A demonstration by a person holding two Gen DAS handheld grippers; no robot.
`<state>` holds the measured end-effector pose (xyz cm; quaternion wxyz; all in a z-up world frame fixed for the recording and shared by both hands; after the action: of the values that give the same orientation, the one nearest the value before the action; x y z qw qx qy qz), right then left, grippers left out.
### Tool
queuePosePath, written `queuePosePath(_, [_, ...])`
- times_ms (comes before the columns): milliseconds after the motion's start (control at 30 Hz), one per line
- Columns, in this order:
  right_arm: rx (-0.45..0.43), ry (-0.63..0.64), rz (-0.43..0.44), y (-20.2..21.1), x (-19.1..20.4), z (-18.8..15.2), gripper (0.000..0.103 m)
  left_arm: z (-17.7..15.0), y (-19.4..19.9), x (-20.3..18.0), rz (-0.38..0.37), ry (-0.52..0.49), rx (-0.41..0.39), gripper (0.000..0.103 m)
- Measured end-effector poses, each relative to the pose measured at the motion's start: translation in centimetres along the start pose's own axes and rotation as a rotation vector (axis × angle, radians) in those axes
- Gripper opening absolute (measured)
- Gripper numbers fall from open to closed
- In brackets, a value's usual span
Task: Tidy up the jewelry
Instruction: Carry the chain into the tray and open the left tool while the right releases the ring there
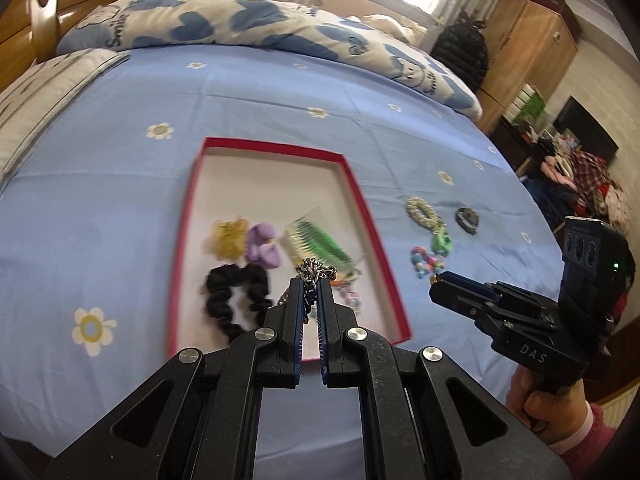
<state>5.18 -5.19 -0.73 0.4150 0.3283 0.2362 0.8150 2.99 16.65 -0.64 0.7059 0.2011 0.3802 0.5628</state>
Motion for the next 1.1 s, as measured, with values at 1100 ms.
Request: queuePosePath(1100, [0.242, 0.072, 0.005, -10.1, 1.7, -1.2, 0.024, -2.8, -6.1, 4.3, 0.068, 0.041, 0.165, 0.005])
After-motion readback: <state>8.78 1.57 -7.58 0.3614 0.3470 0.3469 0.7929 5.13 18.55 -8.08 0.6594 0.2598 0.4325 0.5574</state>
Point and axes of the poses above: each gripper's, at about its wrist camera, not at the fingertips, and y roughly against the way its jaws point, x to its left, z to its top, the point moved 2 cm from there along -y, roughly the way its jaws point, and after that the axes turned 4 degrees about -x, right-handed, at the moved point
